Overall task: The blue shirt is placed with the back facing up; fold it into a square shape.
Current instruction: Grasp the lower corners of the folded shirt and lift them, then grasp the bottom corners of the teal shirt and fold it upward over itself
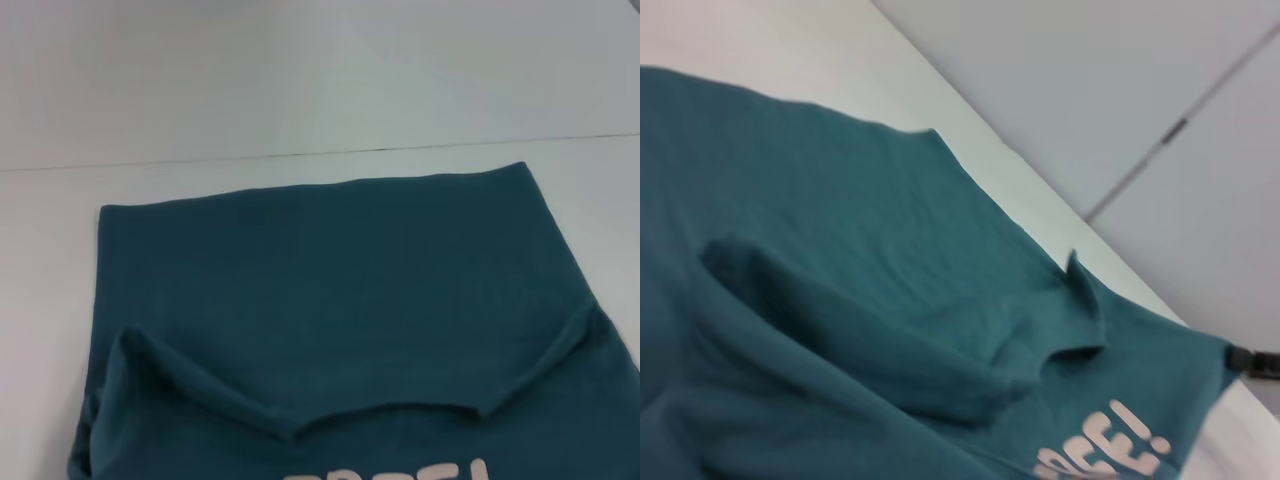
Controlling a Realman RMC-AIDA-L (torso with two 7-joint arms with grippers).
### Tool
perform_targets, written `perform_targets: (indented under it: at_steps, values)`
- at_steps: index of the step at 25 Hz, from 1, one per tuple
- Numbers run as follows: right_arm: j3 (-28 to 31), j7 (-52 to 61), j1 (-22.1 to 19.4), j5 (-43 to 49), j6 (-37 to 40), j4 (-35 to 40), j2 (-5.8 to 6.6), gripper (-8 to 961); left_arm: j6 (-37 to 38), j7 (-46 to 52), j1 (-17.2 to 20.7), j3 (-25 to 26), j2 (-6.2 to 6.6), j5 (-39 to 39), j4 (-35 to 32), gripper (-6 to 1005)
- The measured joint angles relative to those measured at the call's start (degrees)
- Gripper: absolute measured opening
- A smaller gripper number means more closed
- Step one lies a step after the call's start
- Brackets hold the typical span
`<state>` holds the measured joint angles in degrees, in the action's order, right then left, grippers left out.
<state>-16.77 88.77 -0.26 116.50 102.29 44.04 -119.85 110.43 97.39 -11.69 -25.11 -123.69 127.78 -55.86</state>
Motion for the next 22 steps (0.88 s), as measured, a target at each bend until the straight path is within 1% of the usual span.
perform_targets:
  at_steps: [1, 4, 7, 14, 16, 17, 18, 22]
  values:
    - [0.0, 0.0, 0.0, 0.0, 0.0, 0.0, 0.0, 53, 0.7, -0.2, 0.2, 0.0, -0.07, 0.5, 0.0, 33]
    - [2.9, -0.6, -0.2, 1.4, 1.3, 0.0, -0.08, 53, 2.2, -0.7, 0.7, 0.0, -0.22, 1.4, 0.2, 33]
    - [4.5, -0.8, -0.2, 1.8, 1.7, -0.1, -0.1, 54, 3.1, -0.9, 1.3, 0.4, -0.28, 1.6, 0.3, 33]
    - [8.2, -0.8, 0.9, 1.5, 2.2, -0.1, 0.07, 53, 5.1, -0.9, 1.1, 3.5, -0.04, 1.4, -0.1, 34]
    - [9.6, -0.4, 2.0, 1.4, 2.2, 0.1, 0.14, 53, 5.0, -0.9, 0.1, 4.9, 0.21, 0.9, -0.1, 34]
    - [11.3, 0.4, 3.6, 1.4, 2.1, 0.4, 0.35, 53, 4.8, -0.5, -1.9, 7.0, 0.74, 0.5, 0.0, 34]
    - [11.3, 0.4, 3.6, 1.4, 2.1, 0.4, 0.35, 53, 4.8, -0.5, -1.9, 7.0, 0.74, 0.5, 0.0, 34]
    - [13.4, 2.6, 8.1, 1.6, -0.1, 0.5, 1.3, 54, 3.3, 0.5, -7.2, 10.2, 2.09, 0.0, 1.1, 33]
